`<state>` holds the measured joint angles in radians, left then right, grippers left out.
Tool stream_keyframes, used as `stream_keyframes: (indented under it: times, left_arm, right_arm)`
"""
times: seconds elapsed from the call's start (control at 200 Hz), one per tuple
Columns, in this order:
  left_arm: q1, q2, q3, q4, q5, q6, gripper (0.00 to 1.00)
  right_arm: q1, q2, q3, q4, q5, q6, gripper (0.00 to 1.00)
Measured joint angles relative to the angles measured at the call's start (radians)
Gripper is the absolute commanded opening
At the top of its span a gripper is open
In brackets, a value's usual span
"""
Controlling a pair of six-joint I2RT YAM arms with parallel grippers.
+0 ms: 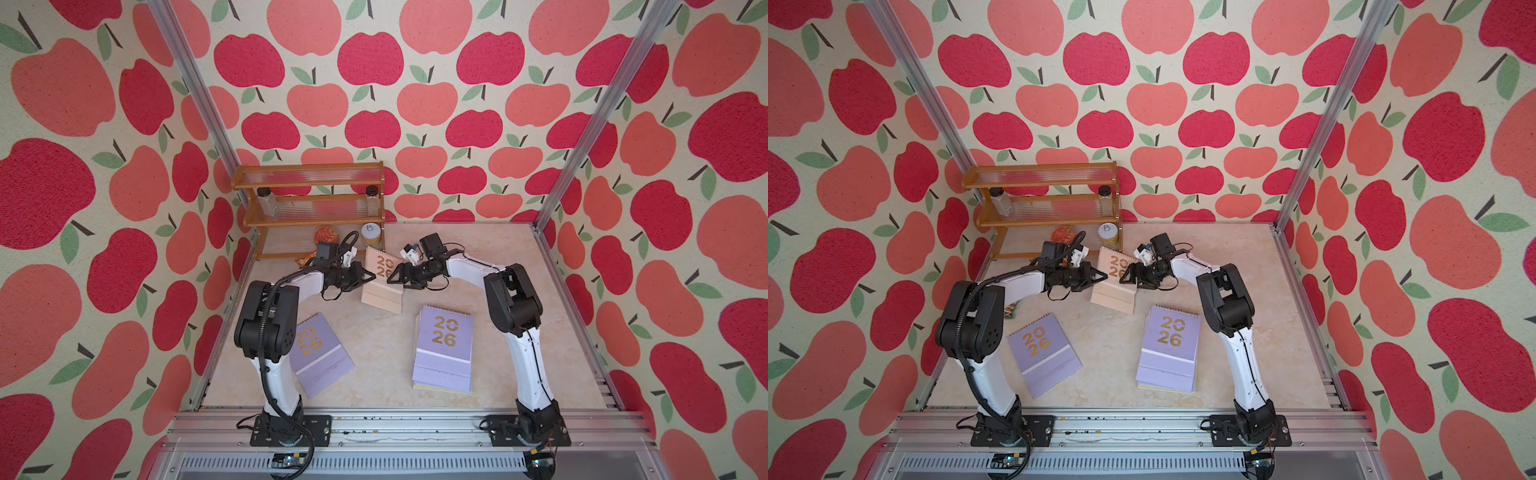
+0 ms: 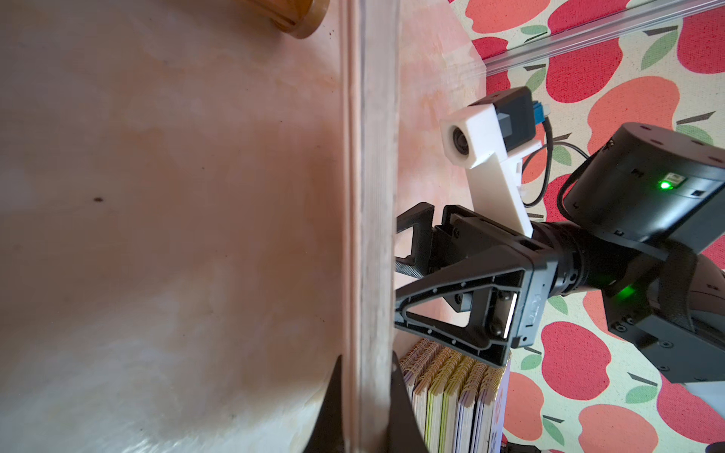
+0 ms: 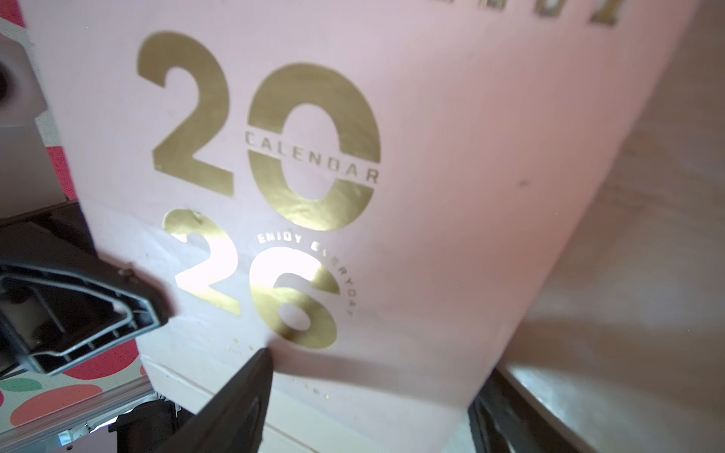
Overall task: Stack the calendars
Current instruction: Pick up the calendar at the center of the board, then place the calendar at the calendar.
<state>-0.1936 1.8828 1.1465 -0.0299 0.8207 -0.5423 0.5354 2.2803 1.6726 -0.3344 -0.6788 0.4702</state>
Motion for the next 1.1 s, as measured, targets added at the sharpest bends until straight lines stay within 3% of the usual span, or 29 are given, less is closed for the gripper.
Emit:
stream_keyframes:
  times: [0.3,0.65,0.865,1.1]
  left_arm:
    - [0.047,-0.167,0.000,-0.064,0.064,0.062,0.00]
    - [0.082,-0.384,-0.002,-0.030,0.183,0.016,0.00]
    - [0.078,-0.504,-0.047,0.071,0.225,-0.061,0.00]
    - [0.032,-0.515,-0.048,0.114,0.241,-0.090,0.00]
  right_arm:
    - [-0.089,-0.195,-0.077,-0.028,0.013,-0.045,0.78]
    - [-0.170,-0.530,-0.203,0.075,-0.053,-0.053,0.78]
    - [-0.205,-0.602,-0.315,0.225,-0.158,0.032,0.79]
    - [-0.213,-0.670,-0.469,0.476,-0.227,0.183,0.79]
